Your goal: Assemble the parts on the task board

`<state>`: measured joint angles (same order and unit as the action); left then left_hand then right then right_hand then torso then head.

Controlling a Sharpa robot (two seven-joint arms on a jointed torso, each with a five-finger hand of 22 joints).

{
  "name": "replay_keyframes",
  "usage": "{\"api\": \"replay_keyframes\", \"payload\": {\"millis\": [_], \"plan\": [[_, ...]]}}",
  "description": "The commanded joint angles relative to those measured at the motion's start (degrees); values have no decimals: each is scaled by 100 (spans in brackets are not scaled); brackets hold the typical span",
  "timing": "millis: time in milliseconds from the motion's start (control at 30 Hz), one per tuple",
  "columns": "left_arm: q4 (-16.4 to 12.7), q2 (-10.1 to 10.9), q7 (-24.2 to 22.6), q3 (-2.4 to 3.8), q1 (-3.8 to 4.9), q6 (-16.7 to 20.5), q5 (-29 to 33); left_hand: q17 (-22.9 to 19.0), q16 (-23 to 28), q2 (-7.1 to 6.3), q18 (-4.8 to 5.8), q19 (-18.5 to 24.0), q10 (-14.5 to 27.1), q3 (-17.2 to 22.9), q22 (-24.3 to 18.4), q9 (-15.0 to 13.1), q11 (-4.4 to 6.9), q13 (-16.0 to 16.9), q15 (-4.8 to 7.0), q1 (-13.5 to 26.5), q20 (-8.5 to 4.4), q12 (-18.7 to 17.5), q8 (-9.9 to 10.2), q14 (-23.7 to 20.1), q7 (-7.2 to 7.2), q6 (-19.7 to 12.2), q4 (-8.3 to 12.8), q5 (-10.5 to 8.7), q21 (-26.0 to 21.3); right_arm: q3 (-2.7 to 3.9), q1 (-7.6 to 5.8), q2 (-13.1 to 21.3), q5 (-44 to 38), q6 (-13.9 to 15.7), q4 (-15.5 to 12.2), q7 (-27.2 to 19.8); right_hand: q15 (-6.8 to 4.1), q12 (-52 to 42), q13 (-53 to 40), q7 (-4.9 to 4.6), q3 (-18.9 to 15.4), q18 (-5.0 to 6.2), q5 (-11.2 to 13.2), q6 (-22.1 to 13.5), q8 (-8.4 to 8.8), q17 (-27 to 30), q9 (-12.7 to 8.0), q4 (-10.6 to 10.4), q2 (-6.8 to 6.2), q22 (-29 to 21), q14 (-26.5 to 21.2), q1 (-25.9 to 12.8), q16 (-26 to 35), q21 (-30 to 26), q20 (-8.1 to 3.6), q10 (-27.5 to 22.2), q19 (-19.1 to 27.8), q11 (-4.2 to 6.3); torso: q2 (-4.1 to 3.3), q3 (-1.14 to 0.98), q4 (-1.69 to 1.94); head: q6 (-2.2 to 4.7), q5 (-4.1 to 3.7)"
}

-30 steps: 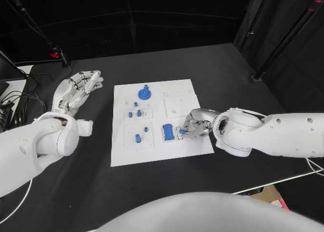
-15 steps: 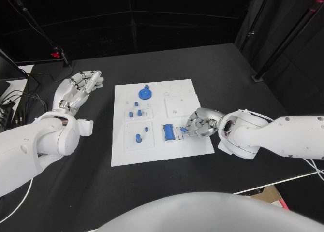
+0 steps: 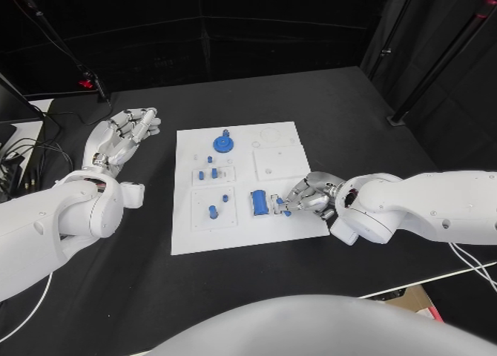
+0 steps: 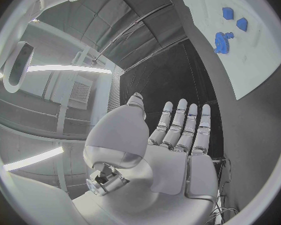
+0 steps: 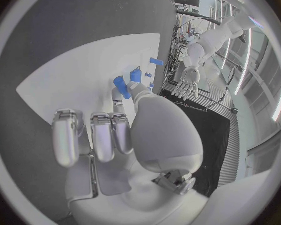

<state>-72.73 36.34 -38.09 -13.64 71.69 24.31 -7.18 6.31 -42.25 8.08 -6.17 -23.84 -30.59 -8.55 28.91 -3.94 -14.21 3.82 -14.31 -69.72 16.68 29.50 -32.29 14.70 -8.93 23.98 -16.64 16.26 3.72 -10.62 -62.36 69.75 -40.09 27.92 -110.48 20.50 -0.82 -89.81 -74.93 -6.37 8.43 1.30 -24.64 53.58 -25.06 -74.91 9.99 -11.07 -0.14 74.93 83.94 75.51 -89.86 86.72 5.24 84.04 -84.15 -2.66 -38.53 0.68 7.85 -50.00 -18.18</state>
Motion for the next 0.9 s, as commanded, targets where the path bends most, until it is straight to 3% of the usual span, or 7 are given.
{"api": "replay_keyframes", "payload": {"millis": [33,533,900], "plan": [[-3,-10,-28,6,8,-42,6,-6,-28,34,55,36,44,-26,-6,8,-3,-9,15,-4,1,37,-26,14,-758,-41,-3,30,37,2,-10,-39,549,-56,32,104,15,-19,-1507,-10,-93,-31,-40,43,36,-1509,-21,-53,14,1371,606,-86,-14,-39,25,596,-393,6,0,-2,0,0,16],[-6,-10,-8,6,8,-49,6,-6,-28,34,55,36,44,-26,-6,8,-3,-9,15,-4,1,37,-26,14,-758,-41,-3,30,37,2,-10,-170,0,344,117,60,14,-19,-1507,-6,-173,-29,-8,58,57,-1509,-31,-114,39,1369,606,-131,-14,-43,25,596,-392,6,0,-4,-5,0,58],[-3,-8,-5,6,8,-48,6,-6,-28,34,55,36,44,-26,-6,8,-3,-9,15,-4,1,37,-26,14,-758,-41,-3,30,37,2,-10,-202,-364,395,82,-93,2,-19,-1507,10,-214,-31,21,75,68,-1509,-36,-68,41,1372,606,-29,-14,-37,19,596,-395,21,1,0,-14,0,72]]}}
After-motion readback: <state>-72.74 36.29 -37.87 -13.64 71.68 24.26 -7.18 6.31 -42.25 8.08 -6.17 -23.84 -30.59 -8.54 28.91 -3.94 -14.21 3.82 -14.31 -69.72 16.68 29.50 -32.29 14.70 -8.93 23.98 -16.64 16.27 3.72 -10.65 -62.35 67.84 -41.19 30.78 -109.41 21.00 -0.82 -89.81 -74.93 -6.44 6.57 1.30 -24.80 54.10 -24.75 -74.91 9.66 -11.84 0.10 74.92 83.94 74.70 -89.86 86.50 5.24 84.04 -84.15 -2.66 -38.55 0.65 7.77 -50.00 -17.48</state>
